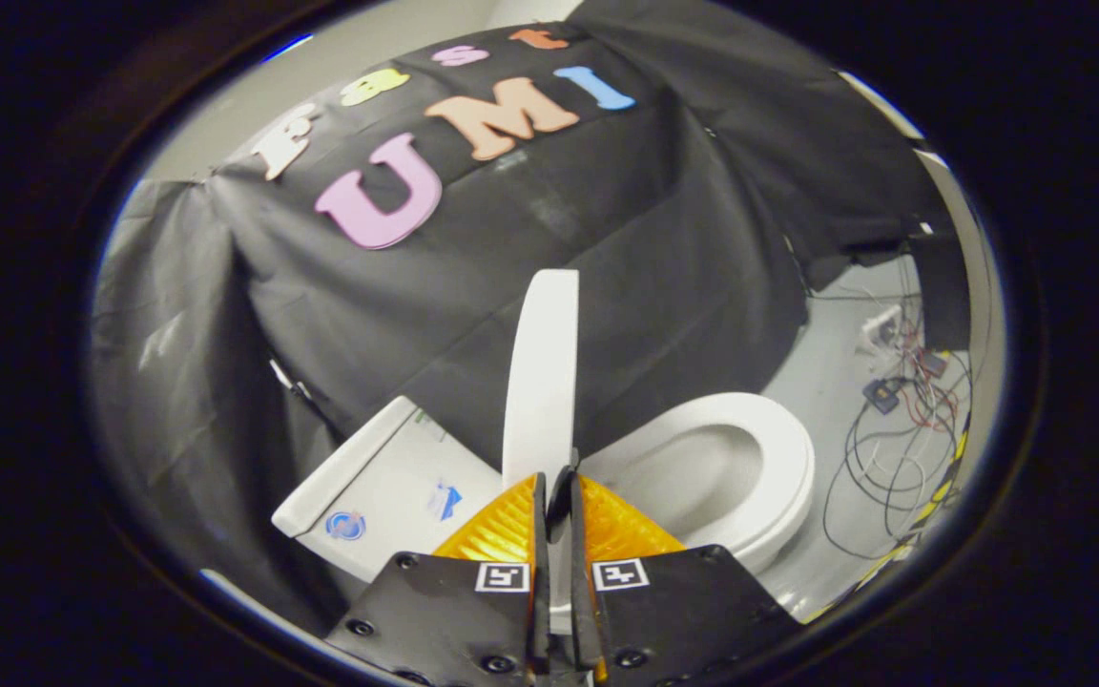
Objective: Open the toilet lid.
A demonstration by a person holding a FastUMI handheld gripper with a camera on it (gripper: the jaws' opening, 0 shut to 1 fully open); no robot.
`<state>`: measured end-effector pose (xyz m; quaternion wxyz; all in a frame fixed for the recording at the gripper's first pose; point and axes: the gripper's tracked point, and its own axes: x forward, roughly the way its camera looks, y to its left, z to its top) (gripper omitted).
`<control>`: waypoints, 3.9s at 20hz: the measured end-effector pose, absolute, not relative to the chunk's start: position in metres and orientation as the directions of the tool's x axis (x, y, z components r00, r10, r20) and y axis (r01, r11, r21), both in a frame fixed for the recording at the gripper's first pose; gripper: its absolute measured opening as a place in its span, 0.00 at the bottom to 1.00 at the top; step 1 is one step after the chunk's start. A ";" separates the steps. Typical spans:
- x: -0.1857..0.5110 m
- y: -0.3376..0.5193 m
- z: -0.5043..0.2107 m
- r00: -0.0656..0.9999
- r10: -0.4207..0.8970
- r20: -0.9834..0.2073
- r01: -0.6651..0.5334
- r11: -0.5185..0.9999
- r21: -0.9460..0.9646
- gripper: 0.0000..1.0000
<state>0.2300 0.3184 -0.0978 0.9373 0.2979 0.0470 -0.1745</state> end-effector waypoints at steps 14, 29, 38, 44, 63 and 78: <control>0.303 0.445 -0.040 0.995 0.005 -0.098 0.030 0.935 0.354 0.17; 0.340 0.511 -0.046 0.987 0.101 -0.123 -0.064 0.958 0.278 0.17; 0.310 0.426 0.034 0.998 -0.017 0.064 0.000 0.967 0.256 0.72; 0.268 0.287 0.096 0.962 -0.228 0.147 0.205 0.966 0.158 0.72; 0.101 0.036 0.067 0.951 -0.287 0.114 0.289 0.957 0.001 0.71; 0.080 -0.020 0.014 0.966 -0.240 0.101 0.235 0.971 0.052 0.69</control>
